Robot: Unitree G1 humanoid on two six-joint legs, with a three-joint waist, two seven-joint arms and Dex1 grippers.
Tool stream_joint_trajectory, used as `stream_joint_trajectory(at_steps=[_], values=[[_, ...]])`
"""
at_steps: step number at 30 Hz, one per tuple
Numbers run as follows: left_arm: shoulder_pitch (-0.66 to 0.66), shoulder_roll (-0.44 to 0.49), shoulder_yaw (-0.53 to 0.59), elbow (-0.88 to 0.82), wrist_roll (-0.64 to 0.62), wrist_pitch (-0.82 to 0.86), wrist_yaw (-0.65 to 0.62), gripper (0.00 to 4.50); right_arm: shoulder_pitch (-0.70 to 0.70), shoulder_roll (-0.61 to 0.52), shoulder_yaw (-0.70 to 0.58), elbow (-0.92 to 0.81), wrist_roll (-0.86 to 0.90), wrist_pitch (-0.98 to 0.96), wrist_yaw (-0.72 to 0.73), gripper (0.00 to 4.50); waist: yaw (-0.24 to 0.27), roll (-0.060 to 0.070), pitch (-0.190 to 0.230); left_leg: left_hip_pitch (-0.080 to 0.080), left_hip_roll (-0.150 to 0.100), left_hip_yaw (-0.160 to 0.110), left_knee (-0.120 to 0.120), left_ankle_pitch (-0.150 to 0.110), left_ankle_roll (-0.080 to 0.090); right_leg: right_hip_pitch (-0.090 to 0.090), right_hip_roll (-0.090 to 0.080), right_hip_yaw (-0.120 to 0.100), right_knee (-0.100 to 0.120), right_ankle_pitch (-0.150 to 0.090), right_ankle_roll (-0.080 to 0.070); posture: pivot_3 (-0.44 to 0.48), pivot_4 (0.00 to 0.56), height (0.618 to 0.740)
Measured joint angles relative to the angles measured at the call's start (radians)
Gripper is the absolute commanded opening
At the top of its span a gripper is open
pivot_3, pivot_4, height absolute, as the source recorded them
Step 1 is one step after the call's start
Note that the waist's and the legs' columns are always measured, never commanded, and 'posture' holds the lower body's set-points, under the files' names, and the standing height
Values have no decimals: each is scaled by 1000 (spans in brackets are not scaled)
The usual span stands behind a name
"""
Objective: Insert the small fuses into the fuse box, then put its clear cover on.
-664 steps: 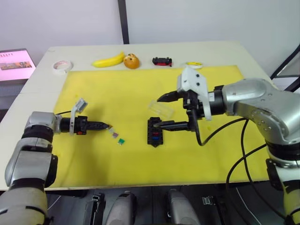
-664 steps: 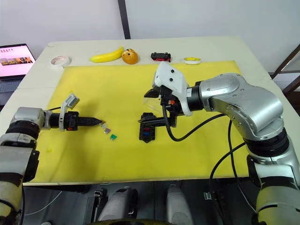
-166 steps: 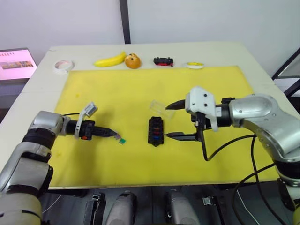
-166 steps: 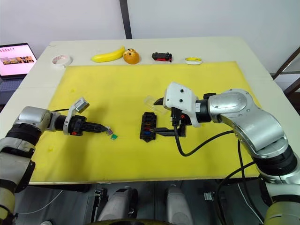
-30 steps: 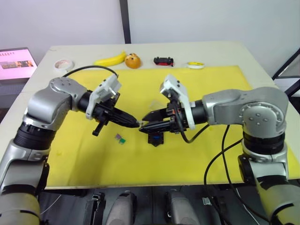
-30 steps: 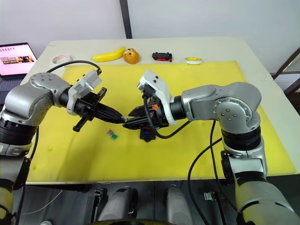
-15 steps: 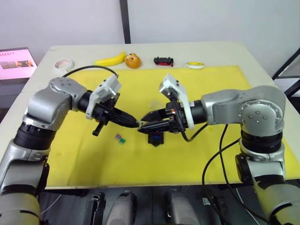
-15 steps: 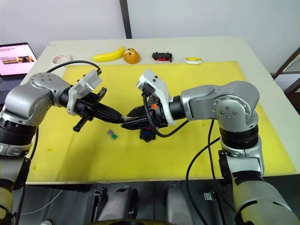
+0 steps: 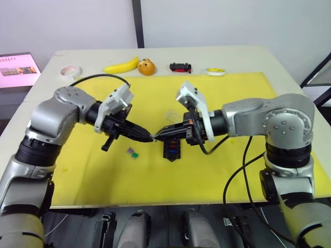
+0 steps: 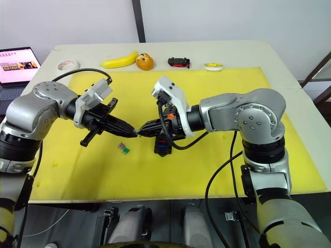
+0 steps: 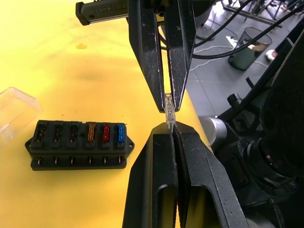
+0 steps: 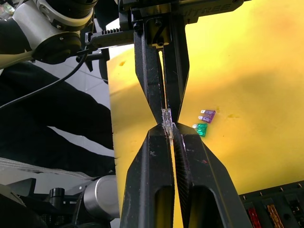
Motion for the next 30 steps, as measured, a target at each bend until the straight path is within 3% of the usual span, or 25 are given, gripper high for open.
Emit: stream_joint_trajectory(at_steps=[2,5,8,12,19,30], values=[[0,0,0,-1,0,0,0,0,0,-3,1,-1,-1,-3,0,91,0,0,0,0,0,0,0,0,0,0,0,0,0,0,0,0,150,740],[0,3,0,-2,3,3,2,840,0,-24,16,-7,-15,-25,13,0,0,0,0,0,0,0,0,0,0,0,0,0,0,0,0,0,150,740],[10,48,0,-2,15,3,-1,2275,0,-91,51,-23,-81,-99,48,0,-1,0,0,0,0,0,0,0,0,0,0,0,0,0,0,0,150,740],[50,105,1,39,86,-86,-1,4313,25,-246,198,-42,-299,-372,182,0,-1,0,0,0,-1,1,0,0,0,0,1,0,-1,0,0,0,150,740],[93,120,6,68,131,-146,16,4415,98,-271,353,80,-547,-705,373,0,0,0,0,0,0,1,0,0,0,0,0,0,-1,0,0,0,150,740],[177,118,14,-35,126,-140,69,4415,97,-208,405,299,-733,-896,537,0,3,0,1,0,0,0,0,0,0,0,0,0,-1,0,0,0,150,740]])
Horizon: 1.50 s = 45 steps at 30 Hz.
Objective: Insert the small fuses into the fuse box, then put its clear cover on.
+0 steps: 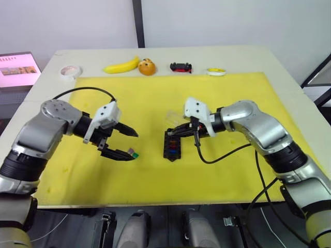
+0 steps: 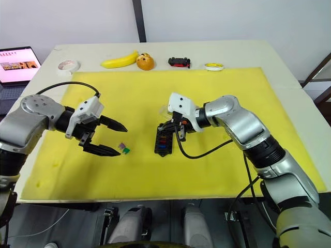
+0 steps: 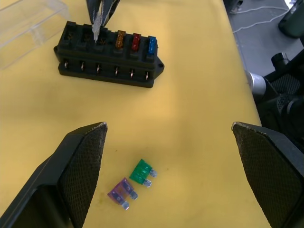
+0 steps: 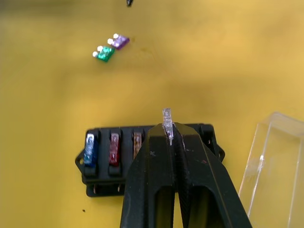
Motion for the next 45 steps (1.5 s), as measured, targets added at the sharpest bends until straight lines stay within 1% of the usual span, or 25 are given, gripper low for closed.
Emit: stream_joint_trajectory(at_steps=[7,13,18,25,30,45], values=[[1,-15,23,-9,-1,3,24,4415,1,11,-2,18,-37,-26,43,0,0,0,0,0,0,0,0,0,0,0,0,0,0,0,0,0,150,740],[0,-82,22,-9,6,-12,67,4415,5,24,-9,42,-60,-36,50,0,0,0,0,0,0,0,0,0,0,0,0,0,0,0,0,0,150,740],[-3,-128,-4,-2,46,-52,97,4415,8,30,-18,51,-76,-40,54,0,0,0,0,0,0,0,0,0,0,0,0,0,0,0,0,0,150,740],[-10,-186,-20,51,87,-89,114,4415,16,32,-32,51,-84,-39,68,0,1,0,0,0,-1,0,0,0,0,0,0,0,0,0,0,0,150,740],[-21,-241,-53,102,117,-121,130,4415,23,42,-35,51,-90,-34,72,0,1,0,0,0,-1,0,0,0,0,0,0,0,0,0,0,0,150,740],[-47,-296,-56,165,163,-163,134,4415,36,44,-37,52,-98,-39,74,0,1,0,0,0,-1,0,1,0,0,0,0,0,0,0,0,0,150,740]])
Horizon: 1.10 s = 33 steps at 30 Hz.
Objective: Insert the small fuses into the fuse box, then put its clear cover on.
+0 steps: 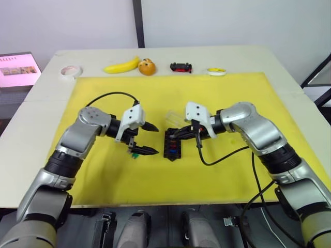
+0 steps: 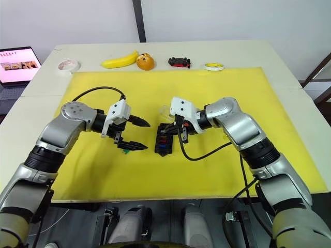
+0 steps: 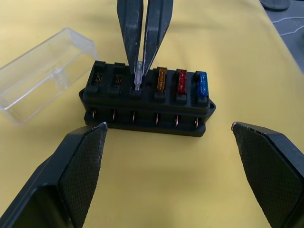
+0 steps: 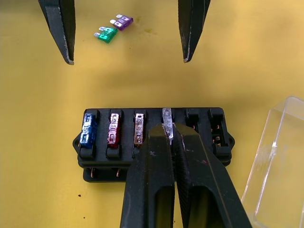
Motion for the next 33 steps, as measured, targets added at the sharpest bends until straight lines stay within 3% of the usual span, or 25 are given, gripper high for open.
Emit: stream_joint_trajectory(at_steps=[23,26,28,33], values=[[0,-11,0,0,13,0,10,4415,9,17,-8,60,-36,-78,18,0,0,0,0,1,0,0,1,0,0,1,0,0,1,0,0,0,150,740],[0,-15,0,0,13,0,12,4500,6,18,-7,61,-42,-71,21,865,0,0,0,1,0,0,1,0,0,1,0,0,1,0,0,0,150,740],[-1,-17,0,0,14,0,13,4500,1,18,-11,63,-47,-63,18,1788,0,0,0,1,0,0,1,0,0,1,0,0,1,0,0,0,150,740],[-1,-18,0,-1,14,0,15,4500,-10,20,-28,63,-51,-25,22,1788,0,0,0,1,0,0,1,0,0,1,0,0,1,0,0,0,150,740]])
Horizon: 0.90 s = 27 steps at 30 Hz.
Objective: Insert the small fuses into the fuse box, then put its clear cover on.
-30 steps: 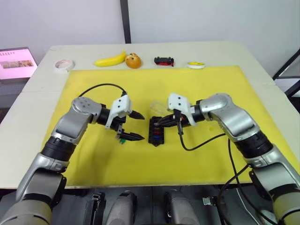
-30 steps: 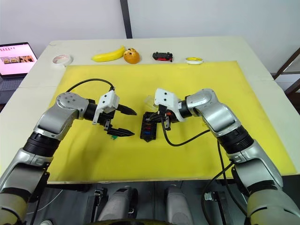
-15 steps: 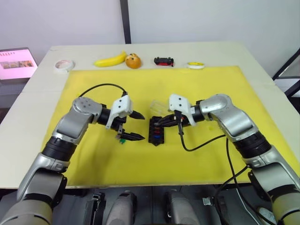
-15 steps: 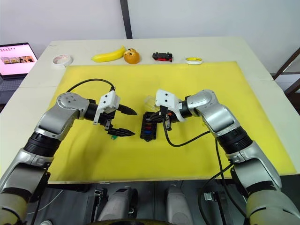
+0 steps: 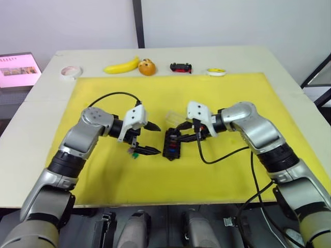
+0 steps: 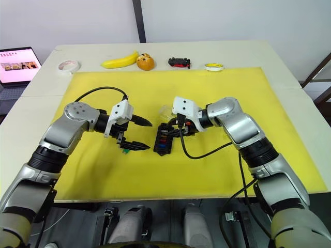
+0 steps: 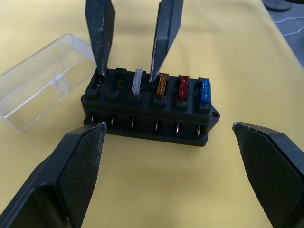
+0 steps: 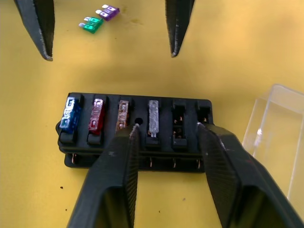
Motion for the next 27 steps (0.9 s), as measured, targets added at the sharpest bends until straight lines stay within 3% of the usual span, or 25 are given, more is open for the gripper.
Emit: stream_joint_trajectory(at_steps=[10,13,15,27], values=[[0,0,0,-2,0,0,2,4500,-16,13,-44,-21,35,47,12,1788,0,0,0,0,0,0,0,0,0,0,0,0,0,0,0,0,150,740],[0,0,0,-2,0,-2,2,4500,-30,30,-61,-27,55,63,10,1036,-1,0,0,0,0,0,0,0,0,0,0,0,0,0,0,0,150,740],[0,0,0,-2,0,-2,1,4500,-29,43,-63,-27,59,67,4,16,0,0,0,0,0,0,0,0,0,0,0,0,0,0,0,0,150,740],[0,0,0,-2,0,-2,1,4500,37,75,-67,-28,56,29,-47,16,-1,0,0,0,0,0,0,0,0,0,0,0,0,0,0,0,150,740]])
